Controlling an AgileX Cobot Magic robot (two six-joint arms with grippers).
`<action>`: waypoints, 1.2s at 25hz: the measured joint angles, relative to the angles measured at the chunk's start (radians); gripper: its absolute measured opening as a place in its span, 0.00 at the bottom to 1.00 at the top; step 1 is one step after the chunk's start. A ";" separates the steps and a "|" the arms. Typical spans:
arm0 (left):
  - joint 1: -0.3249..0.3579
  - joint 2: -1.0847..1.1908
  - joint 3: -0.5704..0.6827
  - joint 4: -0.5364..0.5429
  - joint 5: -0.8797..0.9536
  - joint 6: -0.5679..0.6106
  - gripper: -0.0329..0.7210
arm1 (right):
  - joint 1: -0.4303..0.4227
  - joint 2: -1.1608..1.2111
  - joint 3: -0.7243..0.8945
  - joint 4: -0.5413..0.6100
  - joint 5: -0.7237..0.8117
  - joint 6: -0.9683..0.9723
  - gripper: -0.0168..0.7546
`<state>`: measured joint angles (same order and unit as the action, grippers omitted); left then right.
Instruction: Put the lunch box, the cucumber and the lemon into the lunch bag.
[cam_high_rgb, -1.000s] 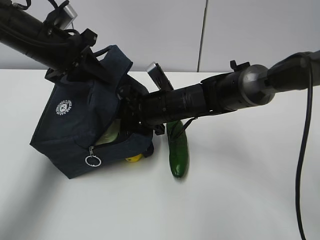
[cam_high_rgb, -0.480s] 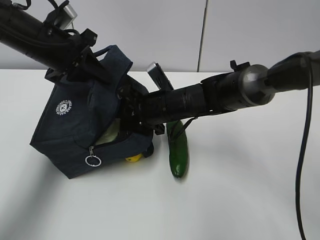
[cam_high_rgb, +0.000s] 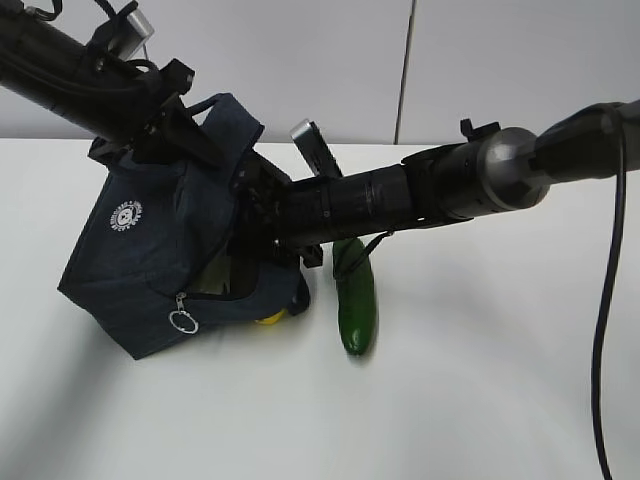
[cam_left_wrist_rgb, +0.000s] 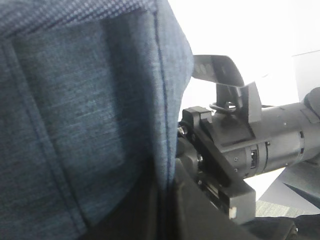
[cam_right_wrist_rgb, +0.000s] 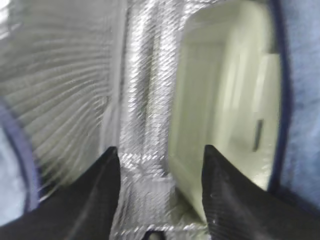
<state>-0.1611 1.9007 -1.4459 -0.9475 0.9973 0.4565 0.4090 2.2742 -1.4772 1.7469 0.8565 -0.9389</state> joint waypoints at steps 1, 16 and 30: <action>0.000 0.000 0.000 0.000 0.000 0.000 0.03 | 0.000 0.000 0.000 0.000 0.009 0.000 0.54; 0.019 0.000 0.000 -0.002 0.016 -0.002 0.03 | -0.048 -0.002 0.000 -0.056 0.114 -0.056 0.54; 0.059 0.000 -0.002 0.006 0.061 -0.015 0.03 | -0.058 -0.145 0.000 -0.474 0.084 0.091 0.54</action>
<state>-0.1026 1.9007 -1.4476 -0.9410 1.0581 0.4410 0.3511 2.1292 -1.4772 1.2731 0.9400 -0.8479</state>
